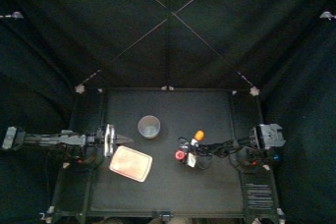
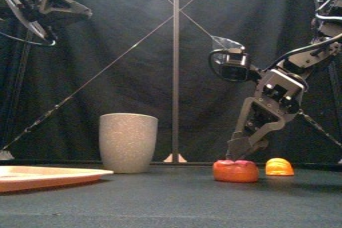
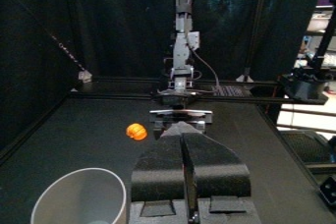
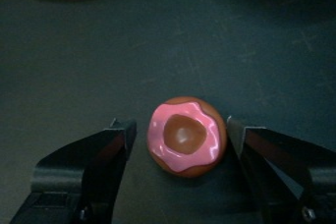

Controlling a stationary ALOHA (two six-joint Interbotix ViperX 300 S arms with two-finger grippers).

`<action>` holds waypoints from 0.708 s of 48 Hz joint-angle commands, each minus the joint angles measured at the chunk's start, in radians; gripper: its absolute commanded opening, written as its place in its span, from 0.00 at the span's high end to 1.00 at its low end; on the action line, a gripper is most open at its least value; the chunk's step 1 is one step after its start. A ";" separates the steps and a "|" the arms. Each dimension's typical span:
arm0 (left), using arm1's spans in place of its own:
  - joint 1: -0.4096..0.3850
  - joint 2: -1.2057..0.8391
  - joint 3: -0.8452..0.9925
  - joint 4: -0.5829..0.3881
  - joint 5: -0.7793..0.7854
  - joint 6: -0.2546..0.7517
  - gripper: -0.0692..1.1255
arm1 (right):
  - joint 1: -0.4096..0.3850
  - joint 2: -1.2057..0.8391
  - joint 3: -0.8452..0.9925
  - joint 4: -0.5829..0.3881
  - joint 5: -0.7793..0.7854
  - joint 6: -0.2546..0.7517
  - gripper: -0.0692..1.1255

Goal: Pick the donut then place it in the grey bowl
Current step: Pick the donut

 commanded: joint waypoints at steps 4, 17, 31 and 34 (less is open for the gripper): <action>0.003 0.006 -0.014 -0.002 -0.018 -0.002 0.85 | 0.000 0.003 -0.015 0.002 -0.002 -0.002 0.06; 0.006 0.006 -0.014 -0.002 -0.020 -0.002 0.85 | 0.000 0.034 -0.021 0.005 0.000 0.000 0.06; 0.009 0.006 -0.014 -0.002 -0.020 -0.002 0.85 | 0.000 0.060 -0.025 0.021 0.003 0.000 0.17; 0.009 0.006 -0.014 -0.002 -0.020 -0.002 0.85 | 0.000 0.061 -0.025 0.020 0.003 0.000 0.22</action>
